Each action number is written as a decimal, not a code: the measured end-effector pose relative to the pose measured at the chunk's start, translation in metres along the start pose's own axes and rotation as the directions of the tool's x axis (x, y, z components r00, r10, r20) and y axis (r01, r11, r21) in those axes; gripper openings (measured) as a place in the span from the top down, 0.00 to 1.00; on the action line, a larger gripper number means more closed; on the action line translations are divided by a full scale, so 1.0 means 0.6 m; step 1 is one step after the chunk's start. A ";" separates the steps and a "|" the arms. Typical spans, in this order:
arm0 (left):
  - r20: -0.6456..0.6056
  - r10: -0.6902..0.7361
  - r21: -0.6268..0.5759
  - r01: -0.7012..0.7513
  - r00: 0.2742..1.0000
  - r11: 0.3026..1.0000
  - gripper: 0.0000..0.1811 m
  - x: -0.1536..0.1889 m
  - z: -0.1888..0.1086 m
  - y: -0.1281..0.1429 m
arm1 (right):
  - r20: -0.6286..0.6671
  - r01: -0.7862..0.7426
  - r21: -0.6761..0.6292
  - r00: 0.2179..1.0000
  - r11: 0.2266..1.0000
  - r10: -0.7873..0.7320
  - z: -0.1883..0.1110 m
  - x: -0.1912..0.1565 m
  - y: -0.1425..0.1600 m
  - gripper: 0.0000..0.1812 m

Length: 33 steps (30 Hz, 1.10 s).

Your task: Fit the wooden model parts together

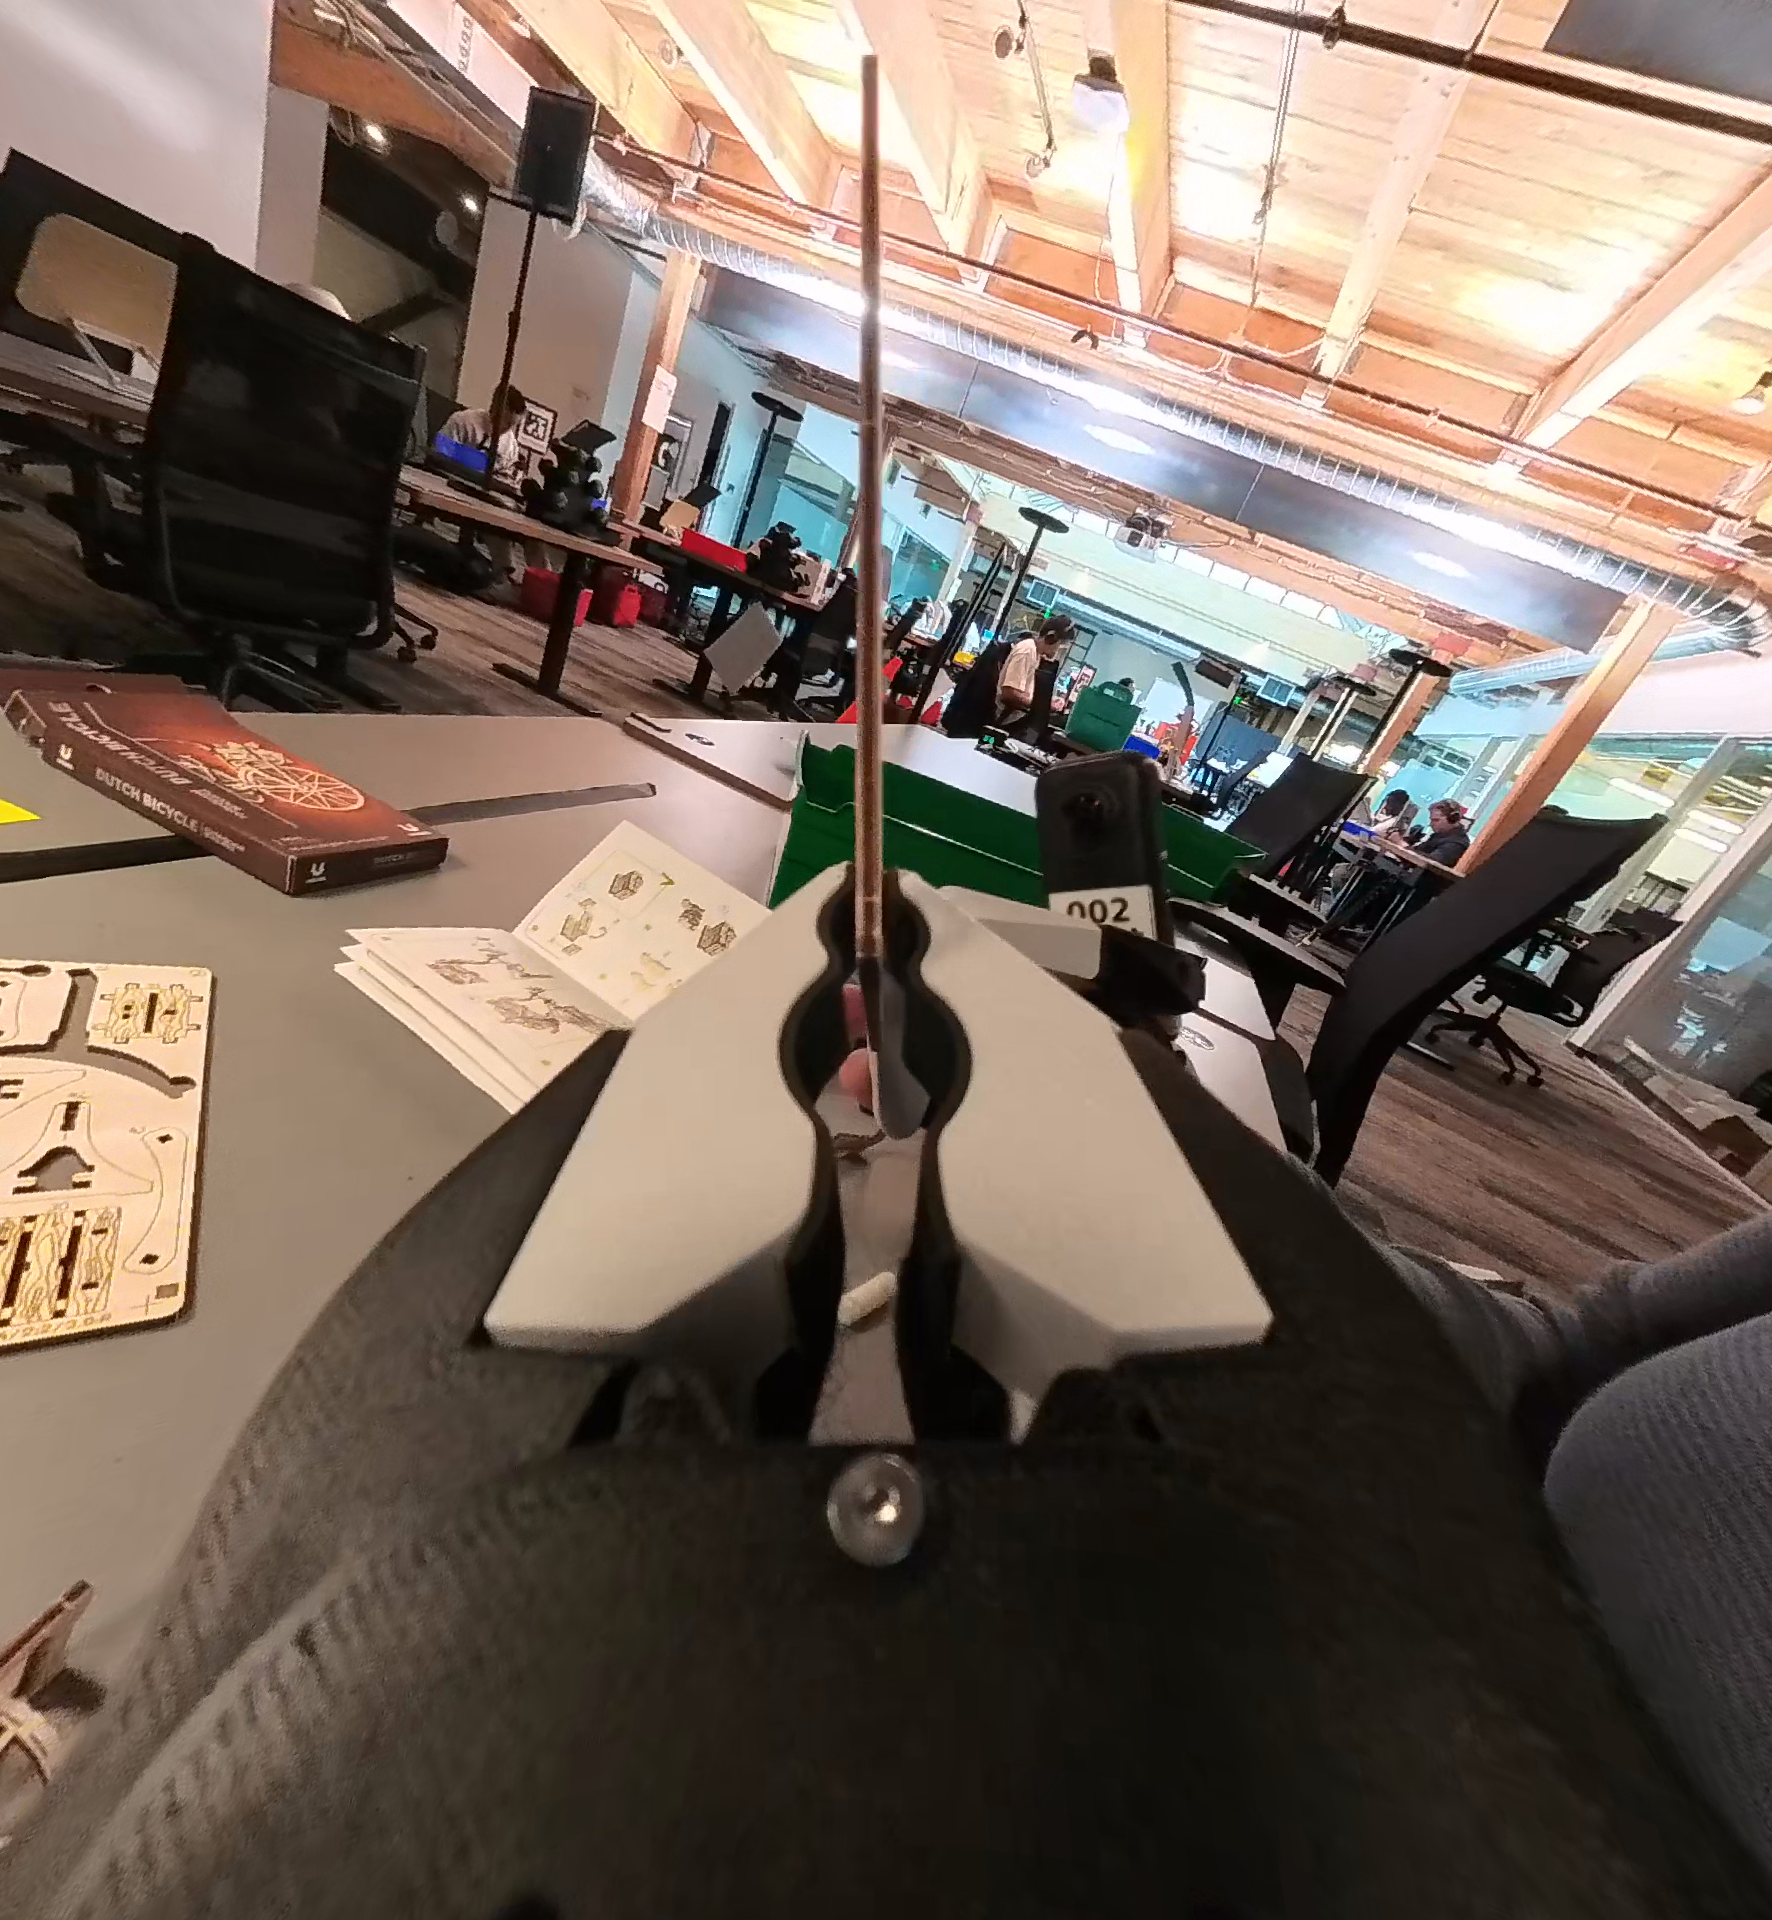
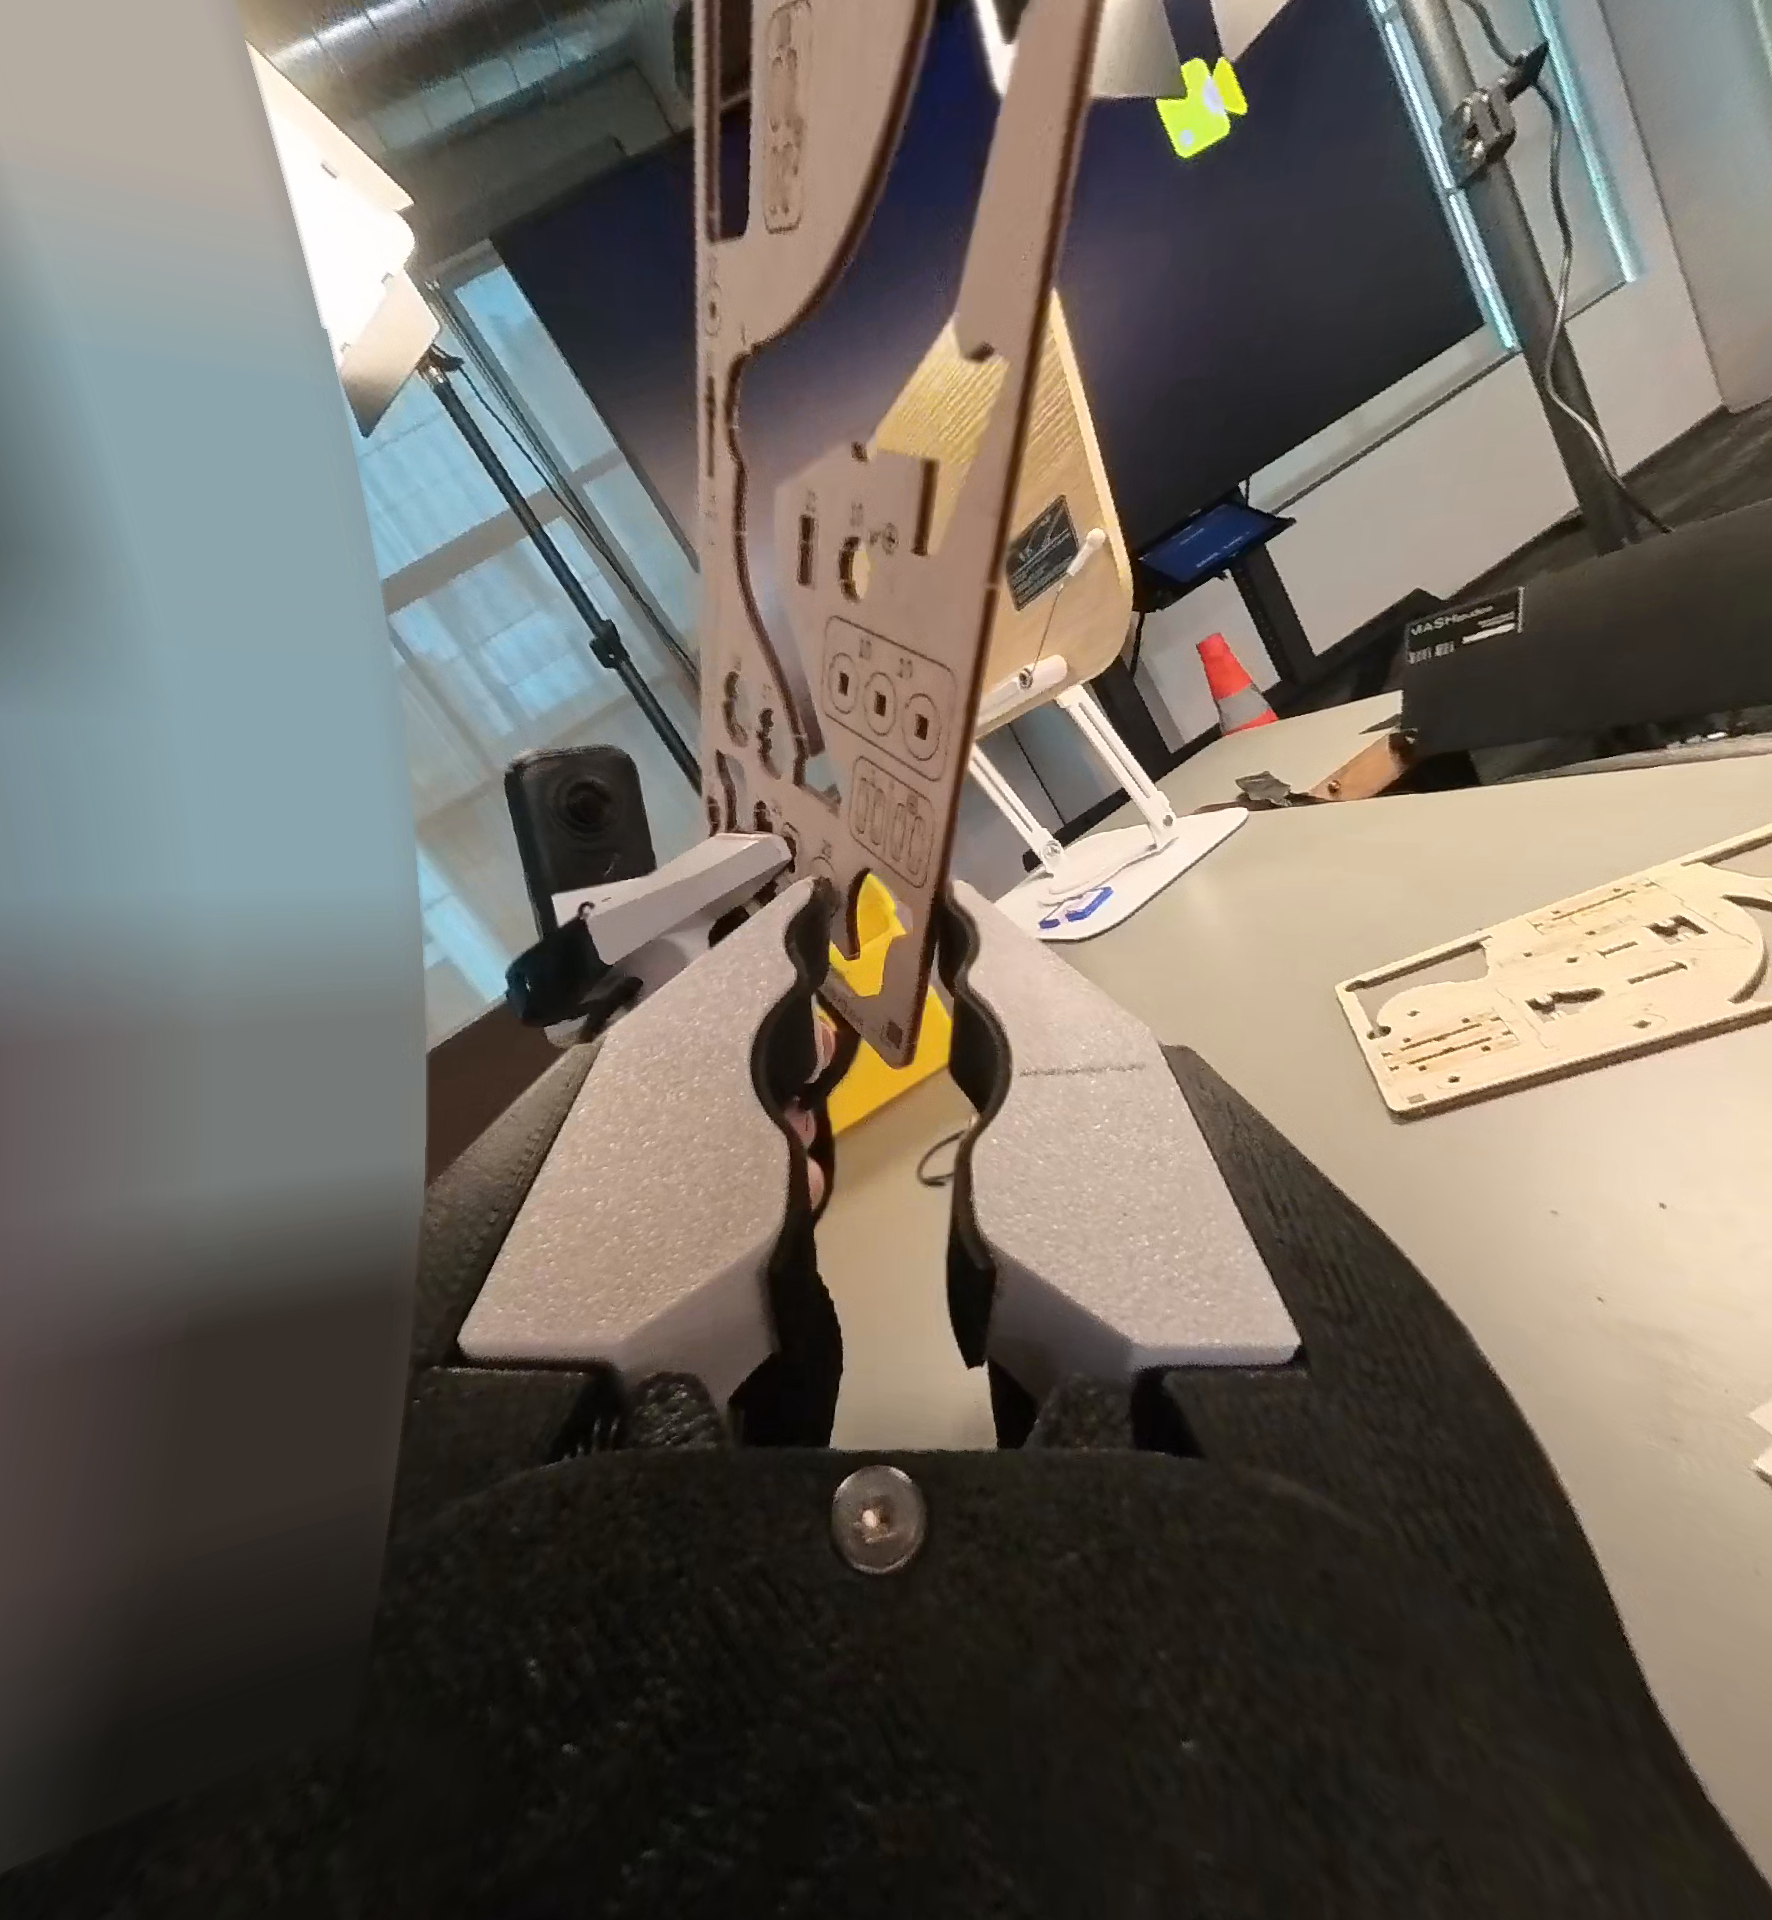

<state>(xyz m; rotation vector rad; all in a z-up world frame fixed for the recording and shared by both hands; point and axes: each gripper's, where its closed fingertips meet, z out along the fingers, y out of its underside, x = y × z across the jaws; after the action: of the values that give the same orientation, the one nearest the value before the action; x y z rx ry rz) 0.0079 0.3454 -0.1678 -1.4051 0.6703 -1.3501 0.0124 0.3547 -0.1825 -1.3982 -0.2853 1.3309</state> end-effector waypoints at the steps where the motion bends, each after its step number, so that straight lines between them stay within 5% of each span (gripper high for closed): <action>1: 0.000 0.001 0.001 -0.001 1.000 1.000 0.99 0.000 0.000 0.001 | -0.004 0.006 -0.004 1.000 1.000 -0.006 0.000 0.000 0.000 0.90; 16: 0.022 -0.021 -0.088 0.022 1.000 0.996 0.99 -0.024 -0.013 0.039 | -0.147 0.007 -0.091 0.989 0.996 -0.021 -0.001 0.030 0.037 0.89; 22: 0.074 -0.023 -0.172 0.035 0.997 0.985 0.99 -0.023 -0.036 0.100 | -0.264 -0.015 -0.161 0.964 0.987 -0.029 -0.021 0.045 0.090 0.89; 33: 0.163 -0.162 -0.109 0.181 0.973 0.977 0.99 -0.057 -0.069 0.124 | -0.296 -0.100 -0.258 0.955 0.961 0.020 -0.034 0.047 0.138 0.82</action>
<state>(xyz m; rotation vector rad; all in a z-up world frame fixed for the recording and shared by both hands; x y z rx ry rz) -0.0198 0.3407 -0.2553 -1.6808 0.5476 -1.3357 -0.0021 0.3376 -0.2693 -1.8246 -0.2334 1.1439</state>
